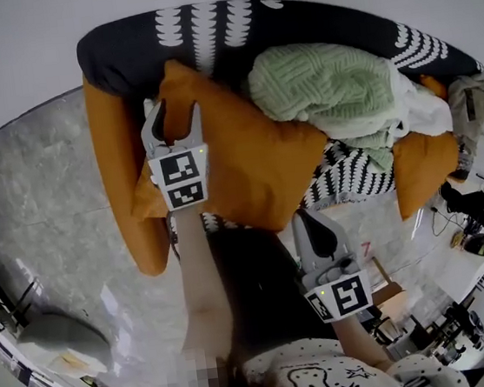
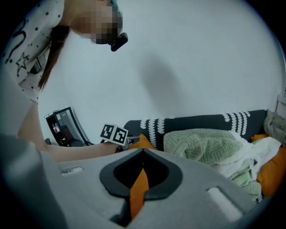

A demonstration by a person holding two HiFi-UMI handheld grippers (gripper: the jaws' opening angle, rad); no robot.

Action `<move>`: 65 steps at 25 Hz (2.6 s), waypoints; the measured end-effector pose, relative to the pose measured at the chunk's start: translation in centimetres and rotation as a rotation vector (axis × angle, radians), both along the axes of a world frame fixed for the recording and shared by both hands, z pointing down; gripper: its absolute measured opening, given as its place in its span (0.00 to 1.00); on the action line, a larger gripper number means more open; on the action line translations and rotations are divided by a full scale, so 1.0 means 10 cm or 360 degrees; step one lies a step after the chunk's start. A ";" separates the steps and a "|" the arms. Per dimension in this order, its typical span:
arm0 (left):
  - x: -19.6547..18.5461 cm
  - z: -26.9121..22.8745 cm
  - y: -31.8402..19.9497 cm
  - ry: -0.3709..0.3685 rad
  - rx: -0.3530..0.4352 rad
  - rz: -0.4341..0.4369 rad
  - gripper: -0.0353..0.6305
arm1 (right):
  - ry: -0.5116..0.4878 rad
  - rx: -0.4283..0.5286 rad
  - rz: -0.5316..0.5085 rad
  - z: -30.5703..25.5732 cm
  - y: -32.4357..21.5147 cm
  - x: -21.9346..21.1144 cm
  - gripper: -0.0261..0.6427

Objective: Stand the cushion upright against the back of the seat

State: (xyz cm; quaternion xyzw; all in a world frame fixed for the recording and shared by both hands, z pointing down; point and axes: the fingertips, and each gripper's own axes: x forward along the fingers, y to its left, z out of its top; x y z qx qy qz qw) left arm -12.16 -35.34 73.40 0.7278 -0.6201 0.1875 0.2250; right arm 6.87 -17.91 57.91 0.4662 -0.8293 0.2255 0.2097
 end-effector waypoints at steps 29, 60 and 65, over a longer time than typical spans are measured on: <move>0.28 0.47 -0.04 -0.0139 -0.0462 0.0288 0.07 | 0.0015 -0.0095 0.0006 0.17 -0.10 0.03 0.04; 0.76 -1.56 -0.07 -0.0089 0.0241 0.0434 0.07 | -0.0074 0.0171 0.0030 -0.54 -0.17 0.15 0.04; 0.83 -1.98 -0.23 -0.0088 0.0389 0.0504 0.07 | -0.0075 0.0212 0.0047 -0.67 -0.19 0.23 0.04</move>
